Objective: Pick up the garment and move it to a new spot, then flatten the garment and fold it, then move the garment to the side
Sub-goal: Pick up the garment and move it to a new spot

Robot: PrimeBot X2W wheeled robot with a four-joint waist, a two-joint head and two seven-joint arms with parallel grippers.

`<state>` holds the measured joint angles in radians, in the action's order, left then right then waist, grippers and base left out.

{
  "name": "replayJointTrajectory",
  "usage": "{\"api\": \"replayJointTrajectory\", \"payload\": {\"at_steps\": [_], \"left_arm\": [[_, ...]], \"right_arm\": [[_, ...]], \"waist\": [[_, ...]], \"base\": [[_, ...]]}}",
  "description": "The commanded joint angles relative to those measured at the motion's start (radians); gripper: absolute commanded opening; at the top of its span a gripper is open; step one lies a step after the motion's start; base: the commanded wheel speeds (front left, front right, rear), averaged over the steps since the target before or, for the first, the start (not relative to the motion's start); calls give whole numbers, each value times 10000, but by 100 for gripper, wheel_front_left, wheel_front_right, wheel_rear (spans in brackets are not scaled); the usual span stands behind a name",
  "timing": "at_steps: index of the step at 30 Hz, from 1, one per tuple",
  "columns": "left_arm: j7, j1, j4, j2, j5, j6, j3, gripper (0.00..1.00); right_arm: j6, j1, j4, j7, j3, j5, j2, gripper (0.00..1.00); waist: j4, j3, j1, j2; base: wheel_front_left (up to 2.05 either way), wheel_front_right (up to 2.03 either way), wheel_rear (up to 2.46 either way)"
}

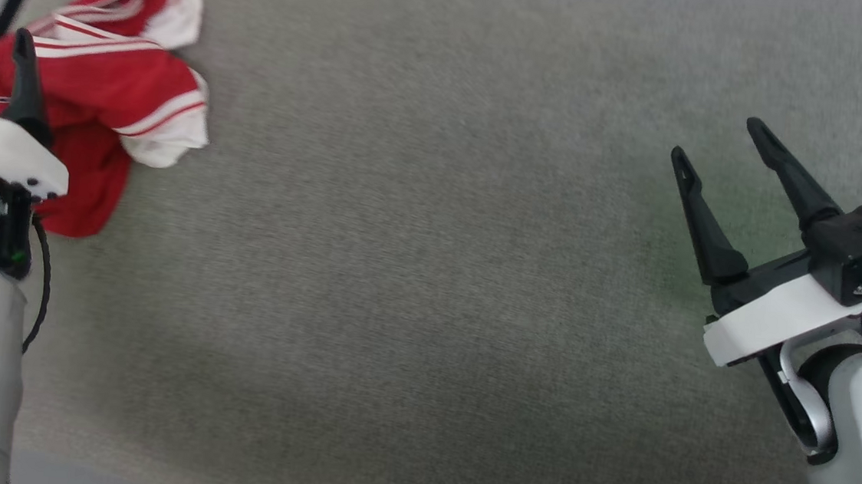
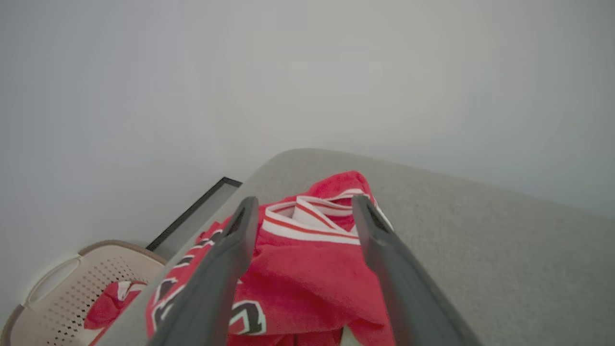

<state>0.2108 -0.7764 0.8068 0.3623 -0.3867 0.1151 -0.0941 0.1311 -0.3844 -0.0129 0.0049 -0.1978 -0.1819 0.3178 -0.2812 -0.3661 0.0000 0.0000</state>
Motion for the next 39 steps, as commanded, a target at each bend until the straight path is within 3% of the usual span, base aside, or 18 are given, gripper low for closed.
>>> {"api": "replayJointTrajectory", "payload": {"at_steps": [1,5,11,19,23,24,33,39], "left_arm": [[-97,-341,376,54,-175,65,33,100],[-1106,-1449,2303,325,-370,82,150,100],[-2938,-2330,4124,531,-648,-31,146,100],[-5513,-2071,4921,147,-774,-421,339,100],[-6002,-1736,5014,45,-982,-543,226,100],[-5988,-1708,5021,71,-1046,-622,185,0],[-4805,-2095,4715,943,-841,-473,318,0],[-3536,-2315,4387,1385,-579,-122,668,0]], "right_arm": [[-7,-130,-119,68,-3,98,40,100],[-7,-148,-484,324,26,159,161,100],[-7,-36,-803,616,64,129,235,100],[-7,72,-1073,843,103,188,188,100],[-7,27,-1064,901,51,124,154,100],[-7,2,-1063,906,63,111,158,100],[-7,138,-787,646,296,78,-15,100],[-7,378,-249,215,499,9,-332,100]], "waist": [[409,-574,0,0],[654,-1029,0,0],[859,-1302,0,0],[976,-1416,0,0],[1048,-1367,0,0],[1056,-1354,0,0],[898,-839,0,0],[764,-45,0,0]], "base": [[0,0,0],[0,0,0],[0,0,0],[0,0,0],[0,0,0],[0,0,0],[0,0,0],[0,0,0]]}}
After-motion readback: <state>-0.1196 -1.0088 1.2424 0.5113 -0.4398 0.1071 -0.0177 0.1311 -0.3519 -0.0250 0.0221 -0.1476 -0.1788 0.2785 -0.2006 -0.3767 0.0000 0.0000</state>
